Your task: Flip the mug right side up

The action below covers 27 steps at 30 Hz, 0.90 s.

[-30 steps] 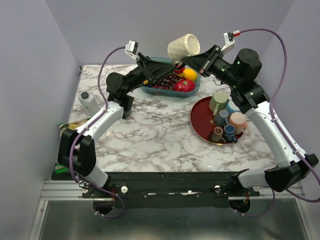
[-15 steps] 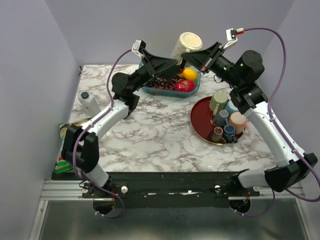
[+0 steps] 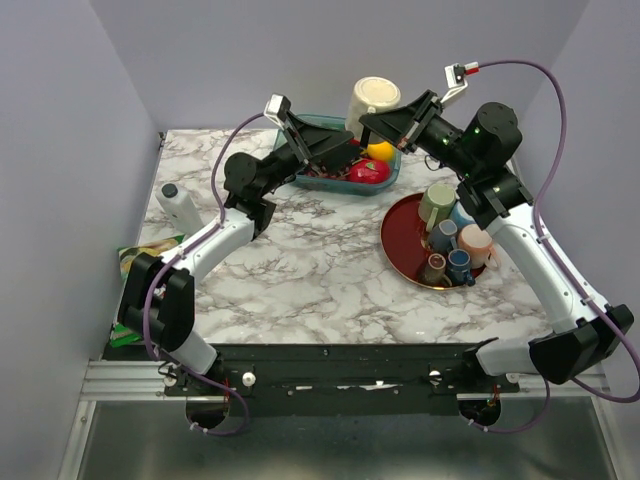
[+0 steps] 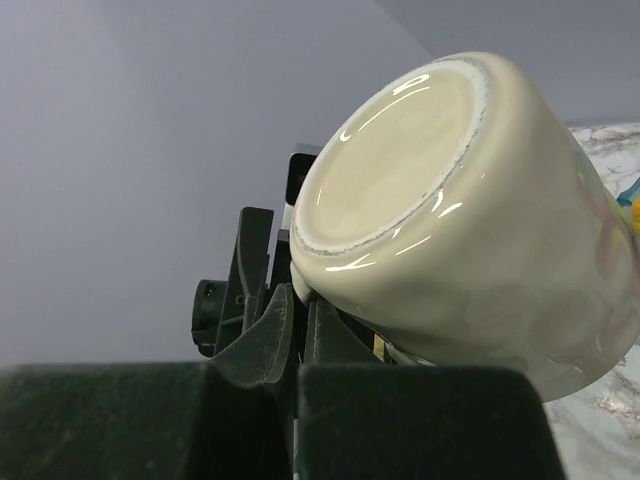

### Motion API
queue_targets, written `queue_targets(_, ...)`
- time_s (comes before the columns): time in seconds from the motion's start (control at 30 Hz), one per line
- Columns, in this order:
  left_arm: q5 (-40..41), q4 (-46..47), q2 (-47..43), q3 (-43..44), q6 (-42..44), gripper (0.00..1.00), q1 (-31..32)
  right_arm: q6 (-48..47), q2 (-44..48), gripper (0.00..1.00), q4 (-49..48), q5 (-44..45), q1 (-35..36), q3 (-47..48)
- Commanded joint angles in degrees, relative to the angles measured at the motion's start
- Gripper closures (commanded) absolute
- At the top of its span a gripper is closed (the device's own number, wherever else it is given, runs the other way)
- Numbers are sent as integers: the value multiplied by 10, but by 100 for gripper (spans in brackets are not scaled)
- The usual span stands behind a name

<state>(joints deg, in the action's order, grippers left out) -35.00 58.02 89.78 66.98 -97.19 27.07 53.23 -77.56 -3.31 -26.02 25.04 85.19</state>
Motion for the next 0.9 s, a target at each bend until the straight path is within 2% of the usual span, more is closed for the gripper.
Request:
queue_targets(0.0,10,27,-14,-21,-45,10,-1,-24,10,99,-60,-5,0,2)
queue_targets(0.13,16,17,-12,-17,-72,5,3,-18,2,99,-100,-13,1,-13)
queue_targets(0.47,43,79,34,9,-163,5,23,11,-17,99,-211,-36,0,-51)
queue_targets(0.67,55,97,55,19,-195,6,26,13,-20,99,-241,-41,0,-70)
queue_targets(0.87,85,108,50,-14,-204,9,18,7,-7,99,-244,-40,1,-92)
